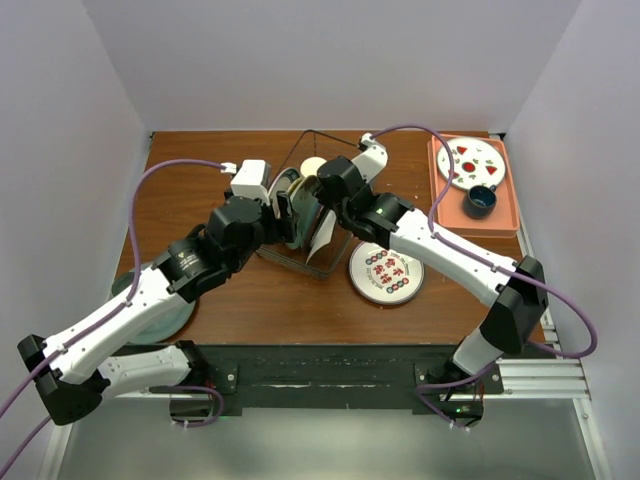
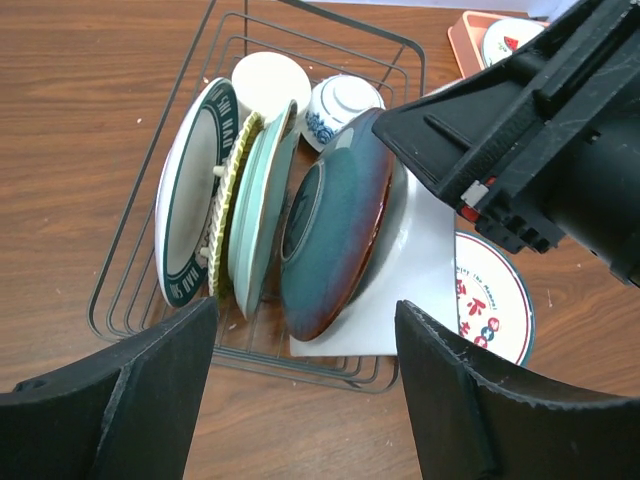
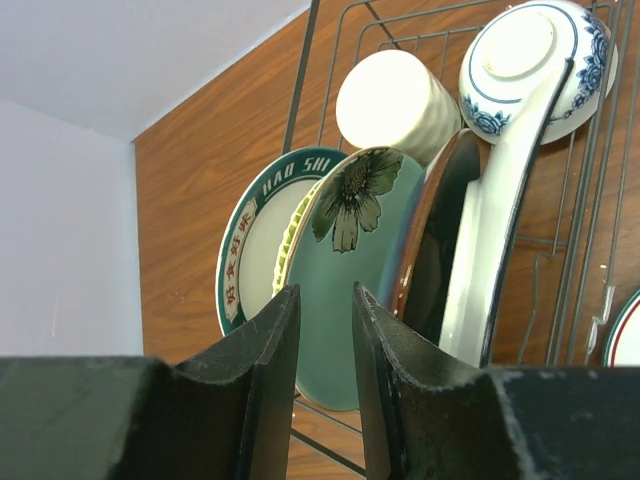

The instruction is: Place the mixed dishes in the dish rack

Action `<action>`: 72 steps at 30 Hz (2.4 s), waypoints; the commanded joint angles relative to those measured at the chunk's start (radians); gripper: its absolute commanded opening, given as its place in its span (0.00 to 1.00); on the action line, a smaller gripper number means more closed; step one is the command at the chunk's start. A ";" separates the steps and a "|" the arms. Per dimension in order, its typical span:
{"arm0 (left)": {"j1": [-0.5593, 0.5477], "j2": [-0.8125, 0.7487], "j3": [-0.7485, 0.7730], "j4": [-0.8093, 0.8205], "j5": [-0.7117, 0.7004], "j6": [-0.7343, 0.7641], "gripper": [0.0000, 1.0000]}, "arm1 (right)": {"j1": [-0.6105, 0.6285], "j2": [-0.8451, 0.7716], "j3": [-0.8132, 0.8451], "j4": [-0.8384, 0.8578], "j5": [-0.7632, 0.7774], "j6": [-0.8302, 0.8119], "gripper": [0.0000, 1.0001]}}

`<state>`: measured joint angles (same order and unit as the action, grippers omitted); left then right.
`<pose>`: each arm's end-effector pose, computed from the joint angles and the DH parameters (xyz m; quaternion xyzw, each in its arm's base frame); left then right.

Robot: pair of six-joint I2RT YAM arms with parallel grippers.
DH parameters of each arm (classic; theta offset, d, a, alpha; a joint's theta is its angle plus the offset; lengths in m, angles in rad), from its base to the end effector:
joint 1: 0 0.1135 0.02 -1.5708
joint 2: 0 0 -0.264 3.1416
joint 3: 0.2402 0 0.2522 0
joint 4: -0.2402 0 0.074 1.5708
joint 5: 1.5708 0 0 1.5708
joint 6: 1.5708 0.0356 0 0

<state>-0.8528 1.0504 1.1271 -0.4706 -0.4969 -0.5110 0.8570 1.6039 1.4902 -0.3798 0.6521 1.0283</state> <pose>0.1612 -0.1587 0.3807 0.0026 0.8177 -0.1803 0.5466 0.2579 0.2648 0.3607 0.2333 0.7961 0.2316 0.5080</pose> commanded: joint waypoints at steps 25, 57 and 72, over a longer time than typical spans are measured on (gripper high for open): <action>0.001 -0.090 -0.058 0.075 0.324 0.124 0.81 | -0.009 -0.637 -0.438 -0.381 0.126 -0.041 0.81; 0.001 -0.130 -0.400 0.303 0.649 -0.058 0.83 | -0.010 -0.814 -1.163 -0.096 0.026 0.404 0.61; 0.000 -0.128 -0.561 0.489 0.684 -0.214 0.83 | -0.013 -0.707 -1.208 0.007 0.098 0.481 0.28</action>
<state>-0.8532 0.9291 0.5999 -0.0898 0.1593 -0.6502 0.8494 0.8783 0.2905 -0.4183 0.6746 1.4483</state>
